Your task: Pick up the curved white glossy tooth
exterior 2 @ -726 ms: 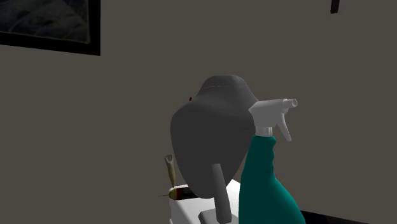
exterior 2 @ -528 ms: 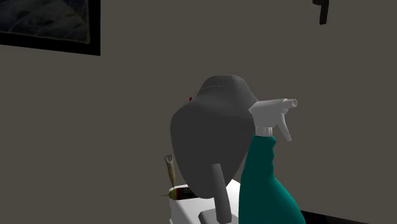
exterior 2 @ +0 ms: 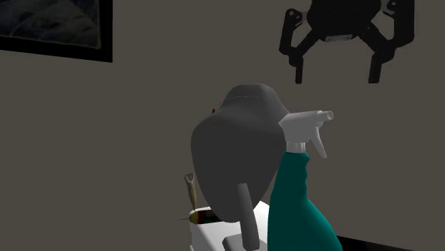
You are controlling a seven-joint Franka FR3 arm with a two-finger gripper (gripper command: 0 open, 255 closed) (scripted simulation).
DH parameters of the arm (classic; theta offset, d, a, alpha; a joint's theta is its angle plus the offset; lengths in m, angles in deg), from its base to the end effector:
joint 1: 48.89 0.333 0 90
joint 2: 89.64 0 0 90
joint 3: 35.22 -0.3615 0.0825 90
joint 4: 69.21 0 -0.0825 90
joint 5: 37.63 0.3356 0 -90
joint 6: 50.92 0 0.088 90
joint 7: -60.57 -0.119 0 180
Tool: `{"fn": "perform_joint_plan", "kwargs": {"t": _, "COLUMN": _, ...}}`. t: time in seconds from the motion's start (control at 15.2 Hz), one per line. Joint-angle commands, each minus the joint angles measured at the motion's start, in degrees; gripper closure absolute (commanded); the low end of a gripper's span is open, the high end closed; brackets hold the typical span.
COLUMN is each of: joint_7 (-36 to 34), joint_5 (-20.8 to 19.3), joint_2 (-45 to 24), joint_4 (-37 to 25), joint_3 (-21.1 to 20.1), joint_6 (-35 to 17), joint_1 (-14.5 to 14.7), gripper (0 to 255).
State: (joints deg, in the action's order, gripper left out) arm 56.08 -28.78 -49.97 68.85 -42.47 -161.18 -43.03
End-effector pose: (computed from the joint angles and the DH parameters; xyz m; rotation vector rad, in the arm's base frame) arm 0.2761 0.0904 0.5962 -3.0274 -0.1379 -0.2927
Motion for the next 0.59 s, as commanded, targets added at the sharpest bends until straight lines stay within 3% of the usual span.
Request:
{"fn": "perform_joint_plan", "kwargs": {"t": 0.0, "joint_7": 0.0, "joint_5": 0.5, "joint_2": -1.4, "joint_4": 1.3, "joint_3": -1.8, "joint_6": -4.5, "joint_1": 1.1, "gripper": 0}}
{"fn": "perform_joint_plan", "kwargs": {"t": 0.53, "joint_7": -1.2, "joint_5": 0.1, "joint_2": -10.8, "joint_4": 3.4, "joint_3": -9.7, "joint_6": -22.2, "joint_1": 4.1, "gripper": 0}}
